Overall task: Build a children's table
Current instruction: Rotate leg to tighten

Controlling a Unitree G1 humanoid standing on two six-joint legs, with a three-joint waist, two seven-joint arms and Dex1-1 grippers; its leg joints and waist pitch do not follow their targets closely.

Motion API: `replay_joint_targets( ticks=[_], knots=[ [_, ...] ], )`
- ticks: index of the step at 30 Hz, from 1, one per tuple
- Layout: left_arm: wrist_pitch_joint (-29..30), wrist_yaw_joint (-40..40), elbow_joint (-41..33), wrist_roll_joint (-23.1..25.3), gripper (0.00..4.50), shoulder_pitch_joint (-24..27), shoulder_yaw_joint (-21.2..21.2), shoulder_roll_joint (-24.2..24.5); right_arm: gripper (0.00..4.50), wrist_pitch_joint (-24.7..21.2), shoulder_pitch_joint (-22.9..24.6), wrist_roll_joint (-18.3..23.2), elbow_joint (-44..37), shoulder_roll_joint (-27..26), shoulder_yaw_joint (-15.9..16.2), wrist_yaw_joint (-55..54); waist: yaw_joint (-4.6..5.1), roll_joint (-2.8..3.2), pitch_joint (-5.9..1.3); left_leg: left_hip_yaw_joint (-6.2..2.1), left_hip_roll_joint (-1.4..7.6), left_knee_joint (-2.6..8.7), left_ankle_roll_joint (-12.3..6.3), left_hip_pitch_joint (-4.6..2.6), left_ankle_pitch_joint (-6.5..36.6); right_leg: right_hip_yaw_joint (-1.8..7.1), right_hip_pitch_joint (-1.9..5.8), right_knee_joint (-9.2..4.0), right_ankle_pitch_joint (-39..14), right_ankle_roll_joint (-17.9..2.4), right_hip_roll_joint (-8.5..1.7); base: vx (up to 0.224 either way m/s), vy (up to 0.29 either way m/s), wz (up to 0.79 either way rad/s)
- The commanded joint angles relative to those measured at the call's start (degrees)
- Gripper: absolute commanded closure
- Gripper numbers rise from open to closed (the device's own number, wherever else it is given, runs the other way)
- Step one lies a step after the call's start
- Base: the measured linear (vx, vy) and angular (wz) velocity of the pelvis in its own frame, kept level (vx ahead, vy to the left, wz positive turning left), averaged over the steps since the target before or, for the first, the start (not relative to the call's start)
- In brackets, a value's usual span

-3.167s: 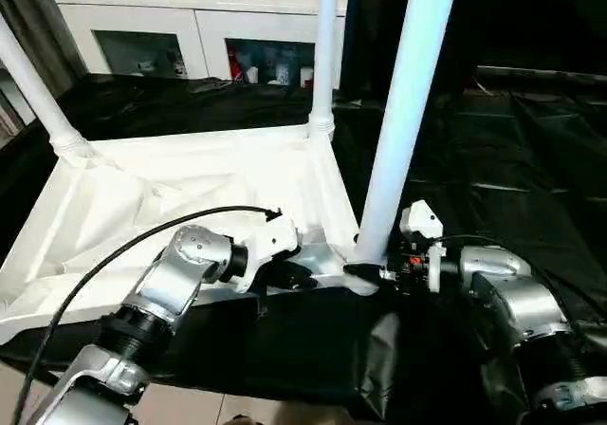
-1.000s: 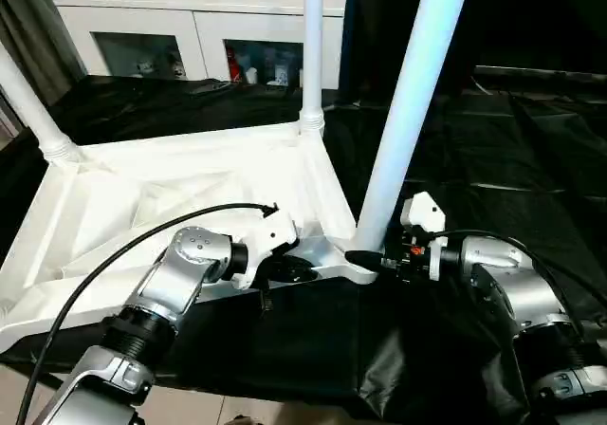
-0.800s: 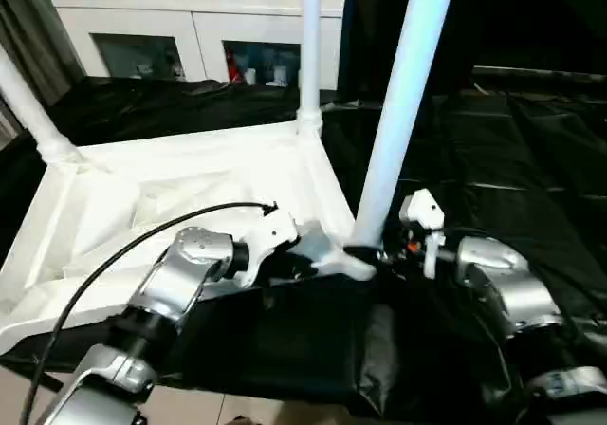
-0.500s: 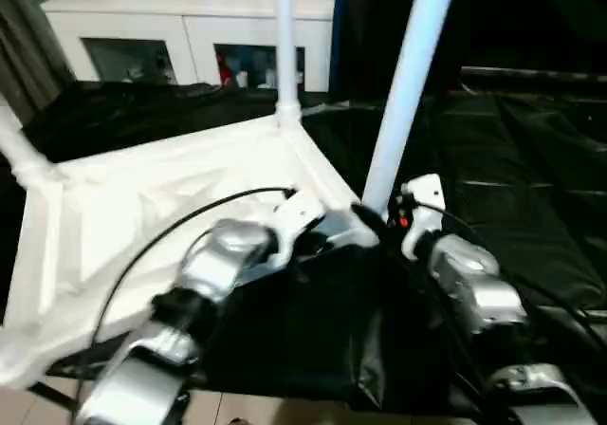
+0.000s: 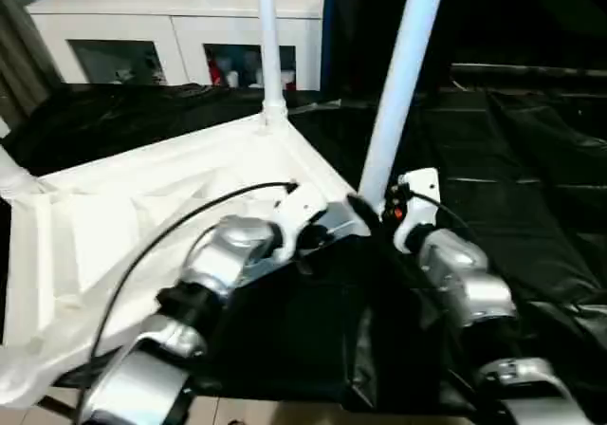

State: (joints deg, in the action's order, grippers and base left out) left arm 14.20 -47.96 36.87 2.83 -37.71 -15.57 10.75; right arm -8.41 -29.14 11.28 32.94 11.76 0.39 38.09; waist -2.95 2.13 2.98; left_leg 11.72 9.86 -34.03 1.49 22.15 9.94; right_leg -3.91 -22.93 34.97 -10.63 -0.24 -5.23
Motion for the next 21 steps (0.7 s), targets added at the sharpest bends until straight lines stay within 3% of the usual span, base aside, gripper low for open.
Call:
replay_joint_targets(
  ticks=[1,2,6,9,14,21],
  knots=[
    [-2.40,-5.48,-3.02,-2.29,4.50,1.54,-0.38,1.52,0.84,-1.37,1.06,0.40,-3.01,2.70,3.86,9.85,-0.54,-1.21,-3.72,-1.82,3.31,3.85,-4.15,-0.97,13.09,2.65,2.49,-5.19,-15.80,-11.48,-3.95,0.000,0.000,0.00],
    [-2.78,-6.75,-3.74,-2.57,4.50,1.98,-0.64,2.06,0.84,-1.57,1.46,0.51,-3.54,3.72,4.35,11.67,-0.54,-1.28,-3.78,-1.80,3.28,3.78,-4.65,-0.58,11.70,2.64,2.69,-4.84,-14.08,-12.06,-3.92,0.000,0.000,0.00],
    [-1.31,-14.39,-9.58,-5.39,4.50,4.66,-2.03,4.94,0.84,-1.83,2.85,-0.45,-4.91,7.96,6.76,18.29,-0.92,-1.12,-3.88,-1.71,3.64,3.76,-5.10,-0.85,10.39,2.56,2.49,-4.23,-11.03,-13.80,-3.74,0.000,0.000,0.00],
    [-0.73,-15.75,-11.04,-5.69,4.50,5.31,-2.33,5.64,0.84,-2.05,2.91,-0.61,-4.98,8.52,7.01,19.02,-1.05,-1.02,-3.92,-1.55,3.64,3.63,-5.29,-0.99,9.70,2.63,2.29,-4.11,-9.32,-14.85,-3.67,0.000,0.000,0.00],
    [-0.07,-17.01,-12.69,-5.73,4.50,6.32,-2.26,6.63,0.84,-3.27,2.77,1.03,-5.87,8.63,6.91,21.38,-1.88,-0.93,-3.69,-1.60,3.72,3.87,-3.85,-1.15,11.84,2.72,2.21,-4.45,-13.07,-13.80,-3.78,0.000,0.000,0.00],
    [0.69,-17.36,-13.94,-5.42,4.50,6.97,-2.33,7.33,1.48,-3.31,3.20,1.30,-6.37,8.67,7.70,22.94,-1.93,-0.94,-3.77,-1.67,3.63,3.90,-3.23,-1.06,11.53,2.72,2.24,-4.29,-12.12,-13.48,-3.72,0.000,0.000,0.00]
  ],
)
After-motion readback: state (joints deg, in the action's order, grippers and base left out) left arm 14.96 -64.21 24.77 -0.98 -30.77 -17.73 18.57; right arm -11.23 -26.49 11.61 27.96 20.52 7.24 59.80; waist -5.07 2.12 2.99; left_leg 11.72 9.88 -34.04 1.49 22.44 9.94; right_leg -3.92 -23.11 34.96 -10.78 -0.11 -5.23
